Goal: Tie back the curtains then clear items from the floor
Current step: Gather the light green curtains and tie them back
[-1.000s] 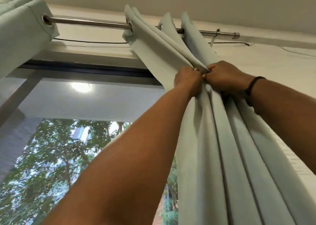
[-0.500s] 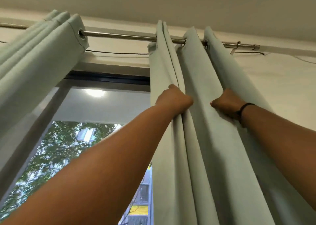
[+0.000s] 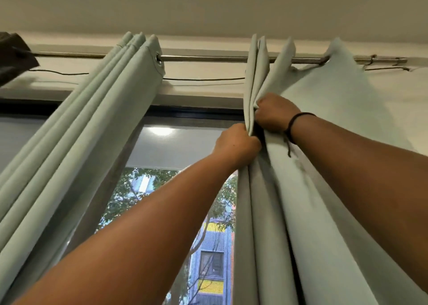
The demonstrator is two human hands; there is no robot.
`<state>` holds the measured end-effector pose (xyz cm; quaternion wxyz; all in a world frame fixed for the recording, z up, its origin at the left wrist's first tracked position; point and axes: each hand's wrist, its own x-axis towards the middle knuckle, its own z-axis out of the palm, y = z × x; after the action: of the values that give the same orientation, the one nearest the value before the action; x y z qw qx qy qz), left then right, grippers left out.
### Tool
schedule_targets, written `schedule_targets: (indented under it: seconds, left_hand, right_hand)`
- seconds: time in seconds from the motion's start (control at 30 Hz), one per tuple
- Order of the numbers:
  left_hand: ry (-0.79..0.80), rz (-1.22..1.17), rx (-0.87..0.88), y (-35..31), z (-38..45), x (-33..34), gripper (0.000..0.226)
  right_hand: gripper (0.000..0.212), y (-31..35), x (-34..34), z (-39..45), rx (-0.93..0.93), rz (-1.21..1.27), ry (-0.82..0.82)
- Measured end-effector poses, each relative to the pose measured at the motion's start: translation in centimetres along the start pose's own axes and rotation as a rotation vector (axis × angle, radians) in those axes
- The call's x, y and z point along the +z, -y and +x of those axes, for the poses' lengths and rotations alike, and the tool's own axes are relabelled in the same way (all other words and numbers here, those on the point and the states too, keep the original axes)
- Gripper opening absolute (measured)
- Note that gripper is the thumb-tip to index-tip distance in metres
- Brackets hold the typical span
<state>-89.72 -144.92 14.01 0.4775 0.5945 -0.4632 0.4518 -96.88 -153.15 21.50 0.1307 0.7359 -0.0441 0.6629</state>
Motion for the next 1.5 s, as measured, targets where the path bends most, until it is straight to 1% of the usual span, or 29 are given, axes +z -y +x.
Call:
schedule_targets:
  seconds: [0.07, 0.13, 0.2, 0.23, 0.27, 0.3, 0.33, 0.37, 0.4, 0.43, 0.47, 0.5, 0.53, 0.57, 0.6, 0.63, 0.67, 0.7, 0.73, 0.77, 0.83, 0.87, 0.97, 1.03, 1.13, 1.2, 1.27, 1.37, 1.5]
  left_hand:
    - [-0.034, -0.033, -0.006, -0.1, 0.1, 0.3, 0.020]
    - [-0.055, -0.084, 0.001, -0.8, 0.3, 1.2, 0.017]
    - [-0.076, -0.146, -0.009, -2.1, 0.7, 2.6, 0.013]
    - [-0.093, -0.192, -0.023, -2.8, 1.0, 3.3, 0.017]
    - [-0.104, -0.228, -0.041, -3.8, 1.3, 4.6, 0.024]
    - [-0.119, -0.244, -0.061, -4.3, 1.6, 5.1, 0.031]
    - [-0.129, -0.246, -0.084, -3.9, 1.9, 4.8, 0.036]
    - [-0.116, -0.250, -0.104, -4.3, 2.1, 5.5, 0.042]
    - [-0.102, -0.246, -0.137, -4.8, 2.4, 6.5, 0.051]
    - [-0.093, -0.223, -0.163, -5.0, 2.4, 7.0, 0.063]
    - [-0.086, -0.191, -0.176, -5.5, 2.5, 7.7, 0.077]
    - [-0.077, -0.165, -0.181, -6.1, 2.4, 8.5, 0.089]
    - [-0.063, -0.144, -0.179, -6.7, 2.3, 9.4, 0.099]
    - [-0.048, -0.121, -0.174, -7.2, 2.2, 10.2, 0.104]
    - [-0.035, -0.095, -0.174, -7.5, 2.2, 10.8, 0.106]
    - [-0.027, -0.071, -0.171, -7.9, 2.0, 11.4, 0.107]
    - [-0.022, -0.049, -0.168, -8.1, 1.9, 12.0, 0.106]
    - [-0.020, -0.033, -0.159, -8.2, 1.7, 12.4, 0.105]
    - [-0.017, -0.024, -0.151, -8.2, 1.7, 12.8, 0.104]
    - [-0.011, -0.025, -0.147, -8.3, 1.7, 13.0, 0.102]
    - [-0.005, -0.040, -0.145, -8.4, 1.8, 13.2, 0.098]
    - [-0.006, -0.047, -0.139, -8.4, 1.8, 13.0, 0.096]
    - [-0.008, -0.093, -0.130, -7.7, 1.6, 12.2, 0.084]
    - [0.023, -0.124, -0.133, -7.0, 1.0, 11.7, 0.083]
    - [0.081, -0.176, -0.152, -5.5, 0.2, 10.6, 0.086]
    - [0.086, -0.182, -0.147, -4.6, -0.5, 9.5, 0.082]
    - [0.118, -0.174, -0.127, -3.7, -1.1, 8.4, 0.072]
    - [0.133, -0.197, -0.079, -2.0, -2.3, 6.3, 0.046]
    - [0.034, -0.201, -0.052, 0.4, -2.2, 3.5, 0.026]
  right_hand:
    - [0.027, 0.3, -0.5, -0.3, -0.038, -0.047, 0.031]
    - [0.023, -0.8, -1.5, -1.0, -0.084, -0.097, 0.051]
    - [0.034, -2.6, -2.4, -1.8, -0.116, -0.152, 0.119]
    - [0.036, -3.6, -2.5, -2.2, -0.124, -0.158, 0.176]
    - [0.033, -5.6, -2.8, -2.9, -0.078, -0.115, 0.261]
    - [0.028, -6.8, -2.8, -3.3, -0.009, -0.020, 0.398]
    - [0.025, -7.0, -2.7, -3.8, 0.086, 0.082, 0.574]
    - [0.028, -8.4, -3.3, -4.6, 0.192, 0.153, 0.727]
    - [0.038, -10.4, -4.0, -5.0, 0.269, 0.210, 0.821]
    - [0.049, -12.1, -4.5, -5.3, 0.318, 0.248, 0.838]
    - [0.058, -14.3, -4.9, -5.5, 0.359, 0.228, 0.749]
    - [0.060, -16.6, -5.2, -5.6, 0.371, 0.114, 0.570]
    - [0.061, -19.0, -5.3, -5.9, 0.394, -0.106, 0.342]
    - [0.066, -21.1, -5.4, -6.5, 0.455, -0.320, 0.135]
    - [0.074, -22.8, -5.4, -7.0, 0.509, -0.417, 0.013]
    - [0.083, -24.4, -5.5, -7.6, 0.573, -0.382, -0.017]
    - [0.089, -25.8, -5.5, -7.8, 0.630, -0.254, -0.002]
    - [0.088, -26.8, -5.5, -8.0, 0.654, -0.103, 0.021]
    - [0.081, -27.7, -5.4, -7.9, 0.646, 0.005, 0.044]
    - [0.069, -28.1, -5.2, -7.8, 0.615, 0.038, 0.060]
    - [0.046, -27.9, -4.6, -7.7, 0.512, 0.013, 0.063]
    - [0.041, -27.4, -4.3, -7.5, 0.467, 0.017, 0.071]
    - [0.036, -25.2, -3.3, -6.1, 0.380, 0.000, 0.088]
    - [0.032, -23.8, -2.2, -4.8, 0.347, -0.024, 0.104]
    - [0.030, -21.1, -0.1, -3.3, 0.332, -0.028, 0.184]
    - [0.031, -18.9, 1.1, -2.4, 0.324, -0.011, 0.215]
    - [0.032, -16.5, 1.7, -1.6, 0.299, -0.001, 0.212]
    - [0.032, -11.9, 2.0, 0.0, 0.218, 0.002, 0.209]
    - [0.033, -4.0, 1.8, 1.2, -0.030, 0.096, 0.144]
